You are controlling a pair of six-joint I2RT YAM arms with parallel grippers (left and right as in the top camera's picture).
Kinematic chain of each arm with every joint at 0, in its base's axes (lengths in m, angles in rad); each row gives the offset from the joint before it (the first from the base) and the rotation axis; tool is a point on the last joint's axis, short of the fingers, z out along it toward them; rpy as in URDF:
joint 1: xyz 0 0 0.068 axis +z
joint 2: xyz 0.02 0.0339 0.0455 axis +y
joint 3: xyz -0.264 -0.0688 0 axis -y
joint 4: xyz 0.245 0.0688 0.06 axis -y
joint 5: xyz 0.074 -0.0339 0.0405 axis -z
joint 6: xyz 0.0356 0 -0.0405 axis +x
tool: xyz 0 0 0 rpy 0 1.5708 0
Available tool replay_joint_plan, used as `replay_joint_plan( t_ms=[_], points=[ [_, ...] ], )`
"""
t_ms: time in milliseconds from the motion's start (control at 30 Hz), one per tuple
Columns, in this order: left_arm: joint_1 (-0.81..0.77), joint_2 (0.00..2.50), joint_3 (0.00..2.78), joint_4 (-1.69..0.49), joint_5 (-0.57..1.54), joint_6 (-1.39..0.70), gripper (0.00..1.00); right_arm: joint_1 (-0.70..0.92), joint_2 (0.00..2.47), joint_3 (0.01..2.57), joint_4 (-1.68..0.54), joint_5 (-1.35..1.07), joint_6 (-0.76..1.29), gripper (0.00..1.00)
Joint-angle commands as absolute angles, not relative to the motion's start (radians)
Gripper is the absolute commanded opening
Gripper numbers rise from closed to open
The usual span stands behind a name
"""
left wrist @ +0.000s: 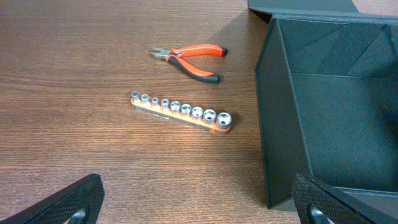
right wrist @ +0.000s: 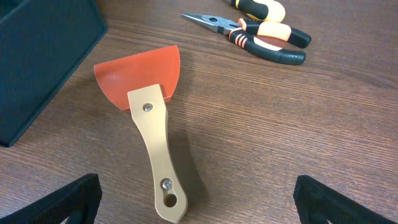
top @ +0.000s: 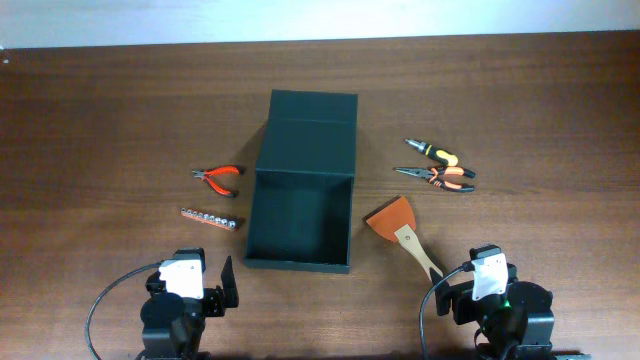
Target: Pack container
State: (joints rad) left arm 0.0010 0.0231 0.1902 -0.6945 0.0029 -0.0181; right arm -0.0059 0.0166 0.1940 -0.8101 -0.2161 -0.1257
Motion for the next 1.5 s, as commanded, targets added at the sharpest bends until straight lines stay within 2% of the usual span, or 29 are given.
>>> replay_joint_plan(
  t_ms=[0,1467],
  points=[
    [0.006,0.014,0.182,-0.693,-0.004,0.001,0.99,-0.005,0.005,0.187,-0.804,-0.225,-0.115,0.99],
    [0.006,0.014,0.182,-0.693,-0.004,0.001,0.99,-0.005,0.005,0.187,-0.804,-0.225,-0.115,0.99]
  ],
)
